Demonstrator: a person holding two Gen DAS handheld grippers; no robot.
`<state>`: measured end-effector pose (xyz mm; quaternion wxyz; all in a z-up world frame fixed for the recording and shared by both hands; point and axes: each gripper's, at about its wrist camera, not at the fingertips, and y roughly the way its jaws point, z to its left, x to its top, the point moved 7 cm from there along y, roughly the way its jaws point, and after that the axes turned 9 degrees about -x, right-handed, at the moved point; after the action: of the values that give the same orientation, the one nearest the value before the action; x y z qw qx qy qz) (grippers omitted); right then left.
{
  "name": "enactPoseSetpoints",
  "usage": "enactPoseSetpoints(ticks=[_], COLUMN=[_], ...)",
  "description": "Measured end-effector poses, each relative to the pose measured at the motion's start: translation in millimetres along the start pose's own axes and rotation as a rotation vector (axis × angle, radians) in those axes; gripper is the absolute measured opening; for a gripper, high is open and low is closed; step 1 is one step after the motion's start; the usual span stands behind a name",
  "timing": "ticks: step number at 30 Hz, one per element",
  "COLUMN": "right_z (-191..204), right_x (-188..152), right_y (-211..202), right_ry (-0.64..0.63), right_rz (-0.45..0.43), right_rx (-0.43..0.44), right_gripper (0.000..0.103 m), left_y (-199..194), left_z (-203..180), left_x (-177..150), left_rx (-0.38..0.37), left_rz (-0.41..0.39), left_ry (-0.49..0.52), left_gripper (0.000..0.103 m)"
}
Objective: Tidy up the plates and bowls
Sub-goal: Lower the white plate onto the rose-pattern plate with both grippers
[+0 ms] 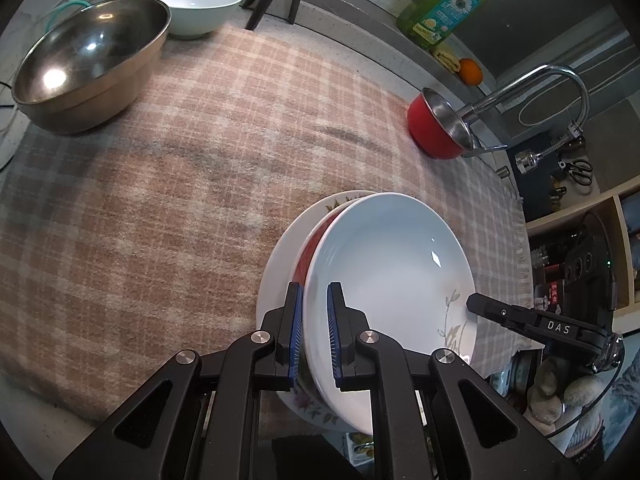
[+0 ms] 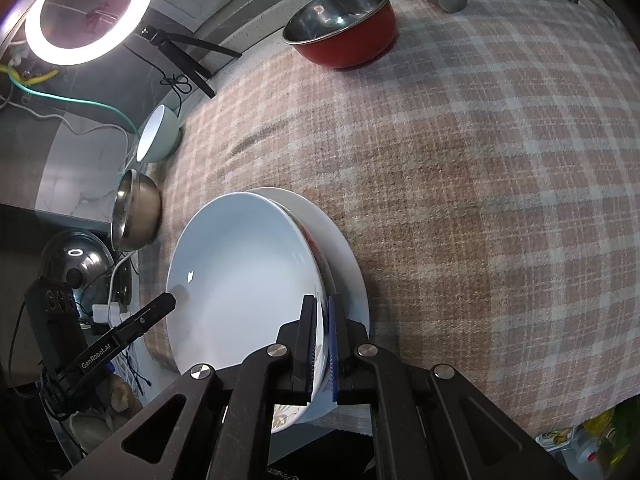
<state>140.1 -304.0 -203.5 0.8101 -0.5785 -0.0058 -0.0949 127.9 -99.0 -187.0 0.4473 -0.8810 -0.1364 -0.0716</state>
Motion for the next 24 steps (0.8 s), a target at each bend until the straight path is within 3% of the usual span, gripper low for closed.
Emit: enactPoseSetpoints(ticks=[24], right_z=[2.0], right_x=[-0.5], right_y=[8.1], right_ry=[-0.006], right_rz=[0.019], right_rx=[-0.008], right_gripper=[0.005], left_y=[2.0], left_z=[6.7], left_x=[-0.9], left_rx=[-0.001], left_rz=[0.004], left_ry=[-0.007], left_gripper=[0.010])
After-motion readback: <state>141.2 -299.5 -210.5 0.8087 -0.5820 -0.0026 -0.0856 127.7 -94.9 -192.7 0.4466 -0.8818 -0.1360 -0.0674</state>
